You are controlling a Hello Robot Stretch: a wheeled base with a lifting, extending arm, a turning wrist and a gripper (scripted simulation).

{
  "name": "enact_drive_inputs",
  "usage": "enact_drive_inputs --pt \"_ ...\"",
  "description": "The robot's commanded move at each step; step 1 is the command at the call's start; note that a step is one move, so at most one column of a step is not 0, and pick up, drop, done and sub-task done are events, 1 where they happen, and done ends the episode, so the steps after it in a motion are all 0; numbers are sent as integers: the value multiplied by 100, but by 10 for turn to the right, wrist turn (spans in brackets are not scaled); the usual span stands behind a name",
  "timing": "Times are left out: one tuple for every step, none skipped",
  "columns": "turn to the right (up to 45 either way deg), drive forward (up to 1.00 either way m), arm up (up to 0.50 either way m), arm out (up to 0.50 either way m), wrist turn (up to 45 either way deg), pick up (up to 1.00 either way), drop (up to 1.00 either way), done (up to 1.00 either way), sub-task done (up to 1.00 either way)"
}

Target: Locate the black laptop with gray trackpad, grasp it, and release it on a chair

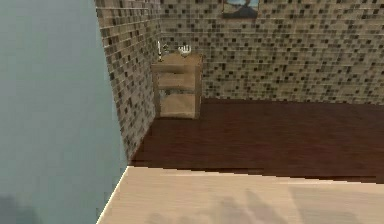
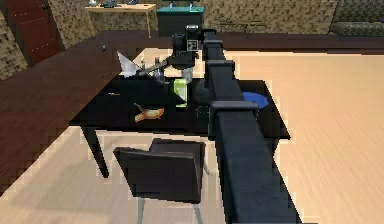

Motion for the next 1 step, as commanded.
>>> enact_drive_inputs --pt "0 0 0 0 300 0 0 0 0"
